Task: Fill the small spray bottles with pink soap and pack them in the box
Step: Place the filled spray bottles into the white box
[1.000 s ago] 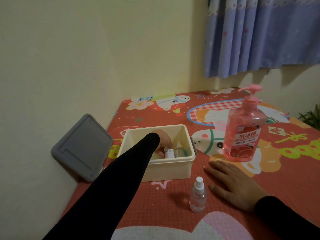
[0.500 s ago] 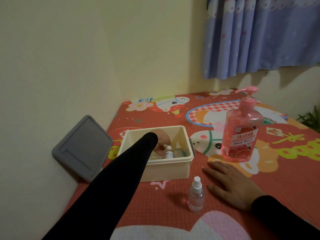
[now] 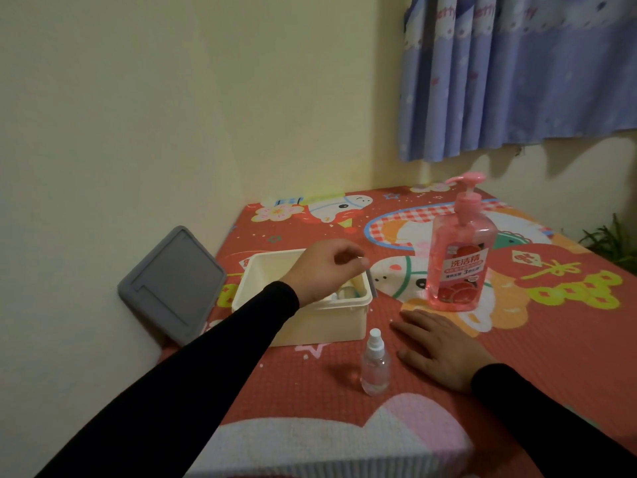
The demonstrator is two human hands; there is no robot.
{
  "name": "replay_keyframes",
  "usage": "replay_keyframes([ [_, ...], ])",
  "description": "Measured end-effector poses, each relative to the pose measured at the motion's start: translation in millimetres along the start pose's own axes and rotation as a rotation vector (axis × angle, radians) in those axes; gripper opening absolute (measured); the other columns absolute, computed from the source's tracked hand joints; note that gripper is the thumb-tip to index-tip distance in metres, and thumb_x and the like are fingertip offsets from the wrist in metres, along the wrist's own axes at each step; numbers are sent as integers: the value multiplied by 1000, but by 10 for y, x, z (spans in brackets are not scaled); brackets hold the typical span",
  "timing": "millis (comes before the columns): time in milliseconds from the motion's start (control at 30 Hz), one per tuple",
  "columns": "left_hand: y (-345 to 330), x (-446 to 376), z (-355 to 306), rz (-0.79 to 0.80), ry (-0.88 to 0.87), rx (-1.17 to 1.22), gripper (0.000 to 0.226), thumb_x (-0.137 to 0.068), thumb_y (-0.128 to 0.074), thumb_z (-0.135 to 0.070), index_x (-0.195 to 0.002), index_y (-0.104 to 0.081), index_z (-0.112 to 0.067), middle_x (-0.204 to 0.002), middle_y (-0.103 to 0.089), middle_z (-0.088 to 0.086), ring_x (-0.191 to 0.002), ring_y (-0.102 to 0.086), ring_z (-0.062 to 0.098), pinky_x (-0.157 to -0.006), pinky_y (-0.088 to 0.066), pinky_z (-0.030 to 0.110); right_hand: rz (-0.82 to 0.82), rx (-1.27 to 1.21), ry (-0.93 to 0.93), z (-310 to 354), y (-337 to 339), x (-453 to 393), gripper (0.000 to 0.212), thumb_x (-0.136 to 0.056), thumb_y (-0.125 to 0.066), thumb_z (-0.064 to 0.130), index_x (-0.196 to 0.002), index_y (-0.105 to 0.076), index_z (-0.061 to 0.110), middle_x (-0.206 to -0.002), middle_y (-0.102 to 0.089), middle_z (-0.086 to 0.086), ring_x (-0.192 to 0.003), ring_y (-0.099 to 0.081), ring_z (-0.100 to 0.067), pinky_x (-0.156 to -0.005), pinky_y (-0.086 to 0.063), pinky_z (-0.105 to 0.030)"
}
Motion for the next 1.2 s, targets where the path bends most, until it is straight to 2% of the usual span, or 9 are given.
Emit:
replay_keyframes([
  [100, -102, 257, -106, 32, -46, 66, 22, -87, -70, -29, -106, -69, -19, -100, -71, -6, -93, -66, 5, -87, -52, 23, -1, 10, -4, 19, 11, 10, 64, -93, -30, 64, -151, -17, 39, -161, -14, 7, -148, -9, -13, -119, -4, -30],
  [300, -416, 614, 105, 175, 39, 55, 54, -67, -83, -46, -114, -62, -30, -103, -66, -11, -99, -64, 6, -93, -54, 31, -11, 14, 1, 26, 13, 4, 63, -94, -32, 61, -151, -19, 37, -161, -16, 5, -148, -12, -15, -119, -7, -32],
  [433, -612, 801, 228, 202, 81, -6, 55, -70, -85, -33, -116, -55, -30, -108, -63, -9, -103, -61, 7, -94, -52, 31, 9, 13, 4, 22, 0, 13, 66, -92, -27, 66, -151, -19, 37, -161, -16, 5, -148, -13, -16, -119, -7, -33],
  [567, -712, 893, 296, 150, 72, -37, 39, -71, -82, -29, -100, -56, -32, -101, -65, -10, -97, -62, 7, -89, -53, 33, 5, 11, -1, 14, 0, 15, 64, -94, -30, 62, -151, -18, 37, -161, -15, 6, -148, -12, -15, -119, -7, -32],
  [833, -673, 875, 275, 91, 22, -29, 28, -73, -80, -28, -94, -62, -20, -98, -66, -4, -90, -64, 11, -84, -54, 37, 16, 28, -1, 21, 7, 13, 64, -94, -29, 63, -151, -16, 38, -161, -14, 6, -148, -11, -14, -119, -7, -32],
  [933, -581, 817, 206, 79, 15, 7, 27, -75, -80, -24, -95, -64, -15, -95, -70, -3, -90, -66, 14, -85, -54, 40, 22, 29, -5, 29, 16, 23, 64, -94, -27, 63, -151, -16, 38, -161, -13, 7, -148, -10, -14, -119, -6, -31],
  [1033, -375, 704, 68, 39, -19, 34, 27, -76, -81, -21, -97, -65, -18, -93, -68, -7, -90, -66, 12, -85, -55, 36, 25, 22, -4, 34, 17, 28, 64, -94, -27, 64, -151, -15, 38, -161, -13, 7, -148, -9, -13, -119, -5, -31],
  [1133, -91, 561, -20, -26, -19, 121, 38, -76, -81, -15, -107, -62, -22, -101, -67, -3, -96, -68, 18, -85, -56, 28, 27, 18, -5, 34, 20, 32, 67, -91, -26, 66, -151, -16, 39, -161, -13, 8, -148, -9, -13, -119, -4, -31],
  [1200, 97, 456, -35, -62, 9, 207, 42, -77, -80, -12, -112, -59, -21, -107, -66, 2, -98, -69, 23, -85, -56, 29, 21, 16, -5, 36, 21, 27, 65, -93, -27, 65, -151, -16, 39, -161, -13, 8, -148, -9, -12, -119, -4, -31],
])
Point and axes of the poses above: each hand's wrist, its own x-axis away from the middle knuckle, its own y-axis out of the back of the hand, z = x × y, the point moved 8 cm from there along -x, towards the middle knuckle
